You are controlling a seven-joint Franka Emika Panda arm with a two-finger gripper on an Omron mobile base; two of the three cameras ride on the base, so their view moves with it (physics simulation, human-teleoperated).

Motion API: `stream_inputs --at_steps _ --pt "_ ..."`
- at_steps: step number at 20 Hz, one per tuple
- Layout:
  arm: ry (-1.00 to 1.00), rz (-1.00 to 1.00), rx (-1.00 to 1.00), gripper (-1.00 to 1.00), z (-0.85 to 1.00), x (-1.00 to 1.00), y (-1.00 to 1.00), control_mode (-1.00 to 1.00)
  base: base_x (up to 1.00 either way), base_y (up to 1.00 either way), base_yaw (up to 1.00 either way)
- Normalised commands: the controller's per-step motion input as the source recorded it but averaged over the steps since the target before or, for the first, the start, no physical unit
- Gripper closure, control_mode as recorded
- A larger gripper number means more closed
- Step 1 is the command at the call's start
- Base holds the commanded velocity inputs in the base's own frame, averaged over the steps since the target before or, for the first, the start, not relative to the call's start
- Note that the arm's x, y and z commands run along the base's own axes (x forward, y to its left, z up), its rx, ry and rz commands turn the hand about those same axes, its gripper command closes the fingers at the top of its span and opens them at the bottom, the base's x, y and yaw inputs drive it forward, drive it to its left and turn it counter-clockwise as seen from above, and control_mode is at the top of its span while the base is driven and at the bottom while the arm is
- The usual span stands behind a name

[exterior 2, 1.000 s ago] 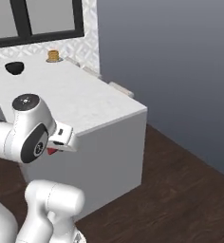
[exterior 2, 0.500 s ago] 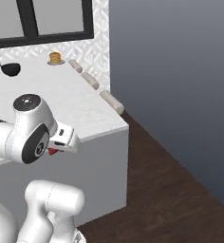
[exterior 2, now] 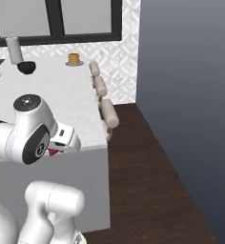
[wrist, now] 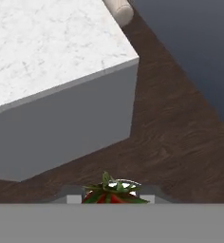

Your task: Take the strawberry from the fridge and place it on top of the pancake, located on the dining counter.

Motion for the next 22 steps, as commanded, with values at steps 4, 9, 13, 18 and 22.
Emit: stream_inputs --at_steps 4,9,13,18,22 --pt "0.00 0.00 0.00 1.00 0.00 0.00 0.00 1.00 0.21 -1.00 0.30" --pt "0.00 0.00 0.00 1.00 0.00 0.00 0.00 1.00 0.26 -1.00 0.31" --pt "0.00 0.00 0.00 1.00 0.00 0.00 0.00 1.00 0.72 -1.00 0.44" --pt "0.00 0.00 0.00 1.00 0.00 0.00 0.00 1.00 0.85 -1.00 0.47" --pt "0.00 0.00 0.00 1.00 0.00 0.00 0.00 1.00 1.00 -1.00 0.46"
